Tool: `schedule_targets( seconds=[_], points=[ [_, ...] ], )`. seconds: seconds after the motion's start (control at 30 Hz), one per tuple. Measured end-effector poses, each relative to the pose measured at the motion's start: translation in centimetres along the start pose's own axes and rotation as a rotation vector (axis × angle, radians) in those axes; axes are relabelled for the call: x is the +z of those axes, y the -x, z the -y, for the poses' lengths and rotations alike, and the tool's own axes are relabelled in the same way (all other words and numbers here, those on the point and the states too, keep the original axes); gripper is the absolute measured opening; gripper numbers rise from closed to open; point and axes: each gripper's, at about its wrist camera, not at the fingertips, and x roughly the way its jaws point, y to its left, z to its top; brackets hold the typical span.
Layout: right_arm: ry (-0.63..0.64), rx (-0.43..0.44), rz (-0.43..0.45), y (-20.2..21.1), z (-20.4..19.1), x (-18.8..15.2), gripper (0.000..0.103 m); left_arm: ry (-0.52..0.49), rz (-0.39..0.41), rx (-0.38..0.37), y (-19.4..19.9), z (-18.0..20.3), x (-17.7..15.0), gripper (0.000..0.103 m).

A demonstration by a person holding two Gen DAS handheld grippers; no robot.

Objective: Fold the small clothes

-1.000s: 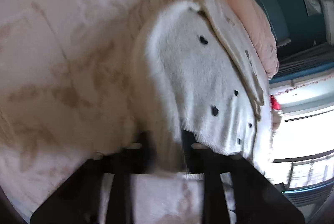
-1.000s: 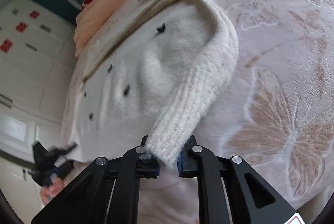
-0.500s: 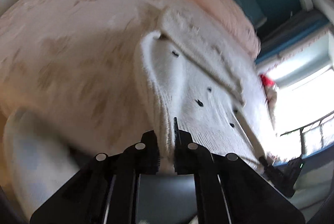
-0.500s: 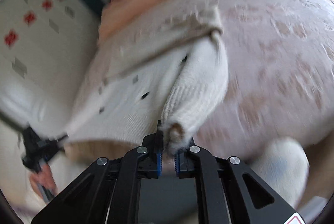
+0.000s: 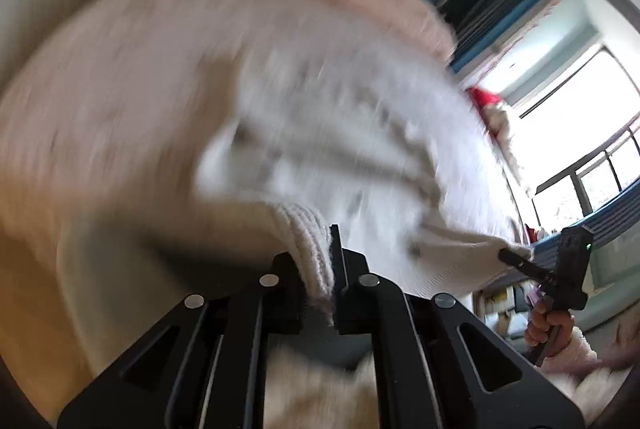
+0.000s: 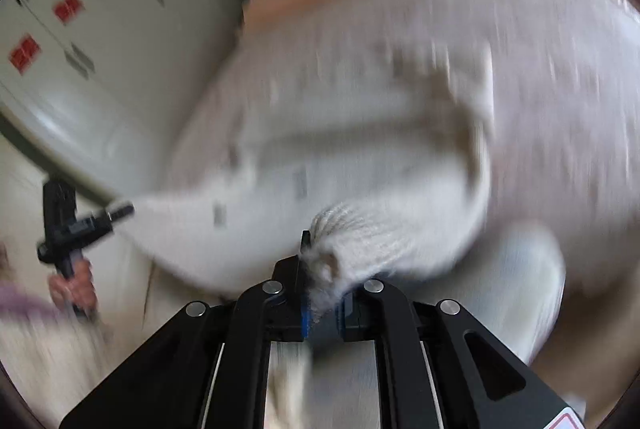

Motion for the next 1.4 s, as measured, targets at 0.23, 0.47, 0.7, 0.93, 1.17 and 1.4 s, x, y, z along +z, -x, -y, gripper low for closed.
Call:
schedule_targets(
  seconds=[0.23,0.47,0.7,0.93,1.17,1.4],
  points=[
    [-0.144,-0.051,0.218,-10.0,5.8,16.2,0.014,-0.020,0.130,0.126,-12.0,1.5,15.0,0.011],
    [-0.234,-0.276,0.203,-15.7,10.1,15.7,0.050,0.187,0.013,0.286,-21.8,-5.6,17.5,0.036],
    [-0.161,-0.361,0.137,-17.2,12.1,14.5,0.063,0.103,0.010,0.317,-22.7,-7.6,15.6,0.073],
    [-0.242,-0.327,0.054,-21.3,13.3,14.9,0.006,0.052,-0.078,0.331,-26.7,-7.0,15.4,0.008],
    [-0.225,-0.252,0.345,-12.7,10.2,17.0,0.004,0.029,0.096,0.288,-20.9,-4.7,19.0,0.007],
    [-0.256,-0.420,0.055,-21.4,16.0,13.8,0.005,0.046,-0.091,0.456,-29.2,-8.1,16.8,0.008]
  ],
)
